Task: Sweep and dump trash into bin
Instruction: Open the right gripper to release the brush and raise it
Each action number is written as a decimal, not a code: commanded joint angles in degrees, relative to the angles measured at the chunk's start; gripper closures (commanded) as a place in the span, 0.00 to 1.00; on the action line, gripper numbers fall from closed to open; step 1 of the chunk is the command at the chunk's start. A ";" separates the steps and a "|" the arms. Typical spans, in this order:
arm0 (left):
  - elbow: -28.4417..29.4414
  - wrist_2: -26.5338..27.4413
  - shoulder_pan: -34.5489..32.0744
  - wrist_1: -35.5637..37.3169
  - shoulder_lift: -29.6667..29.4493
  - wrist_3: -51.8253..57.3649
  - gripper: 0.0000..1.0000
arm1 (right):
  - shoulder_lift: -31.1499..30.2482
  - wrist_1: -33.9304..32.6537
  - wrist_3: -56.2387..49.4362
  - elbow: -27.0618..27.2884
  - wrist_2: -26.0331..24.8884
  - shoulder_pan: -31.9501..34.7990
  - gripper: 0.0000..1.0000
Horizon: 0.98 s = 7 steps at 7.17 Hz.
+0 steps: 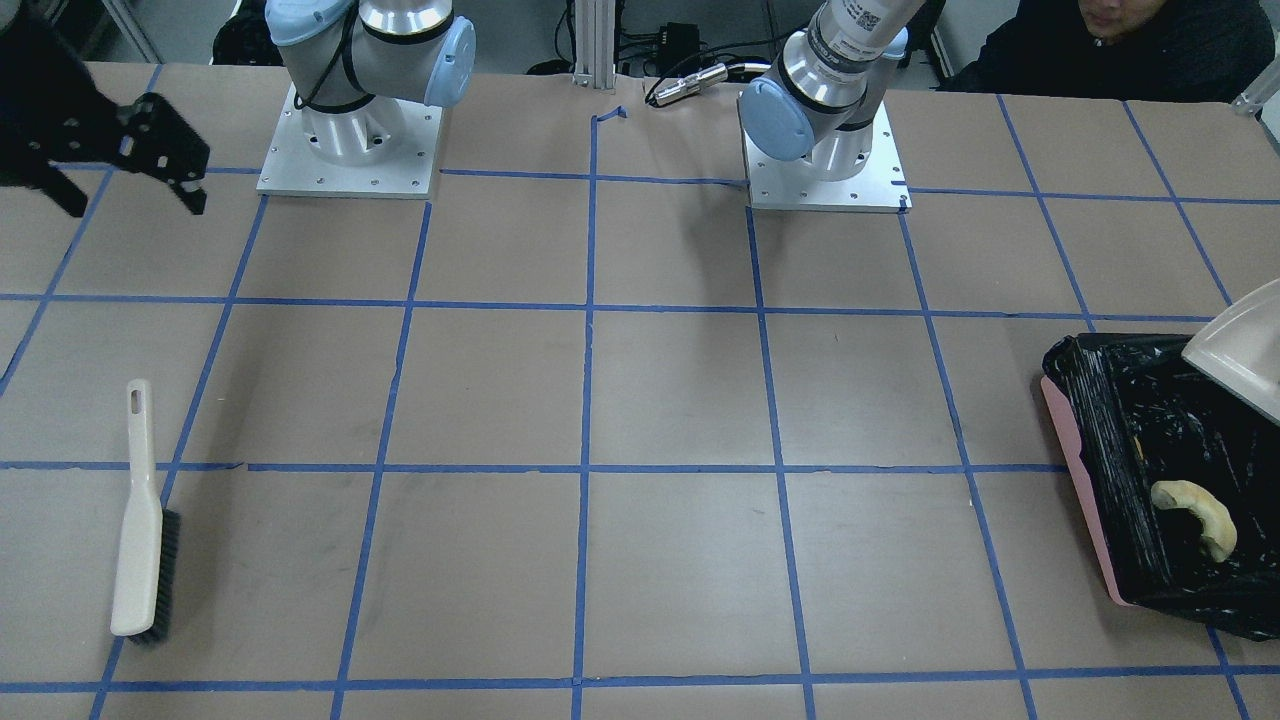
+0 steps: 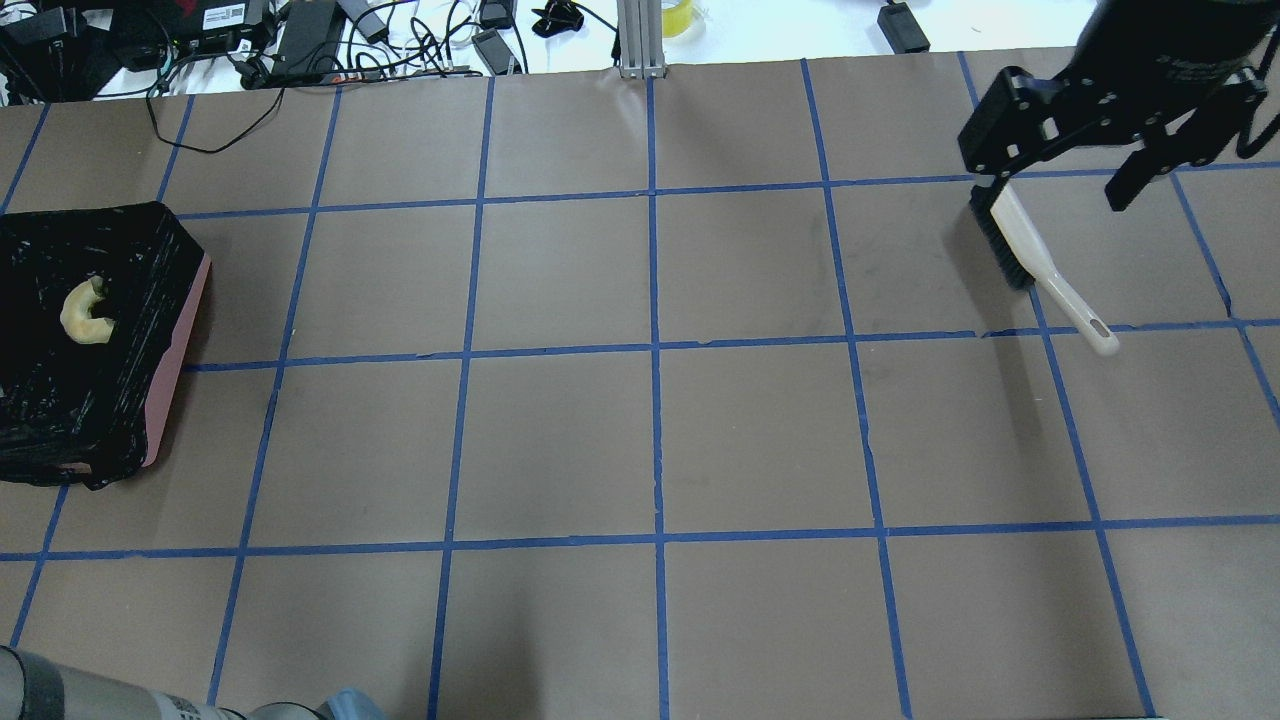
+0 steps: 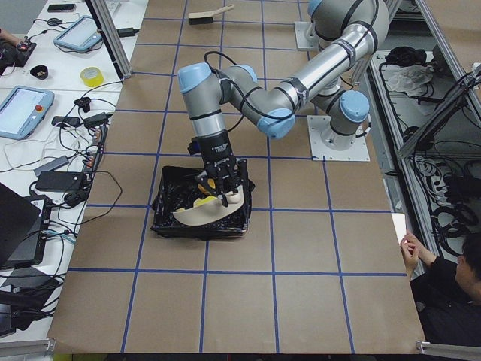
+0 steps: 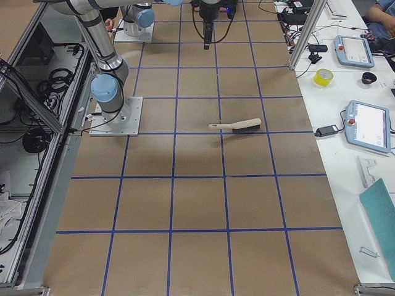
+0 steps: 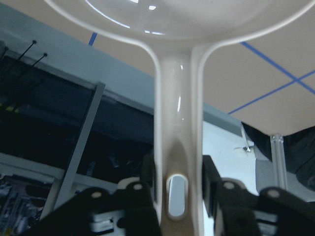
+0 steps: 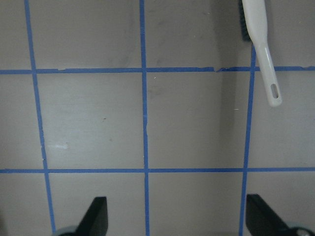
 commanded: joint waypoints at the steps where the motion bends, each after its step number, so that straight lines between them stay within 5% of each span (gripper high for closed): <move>1: -5.40 6.57 -5.84 7.78 1.53 0.22 1.00 | -0.44 -1.85 4.95 1.18 -0.20 3.86 0.00; 4: -8.33 6.31 -4.44 12.48 2.15 4.78 1.00 | 0.70 -13.88 3.89 3.03 -0.46 3.78 0.00; 7: -8.87 3.69 -3.92 12.48 2.85 7.59 1.00 | 1.41 -15.40 3.89 3.21 -0.46 3.69 0.00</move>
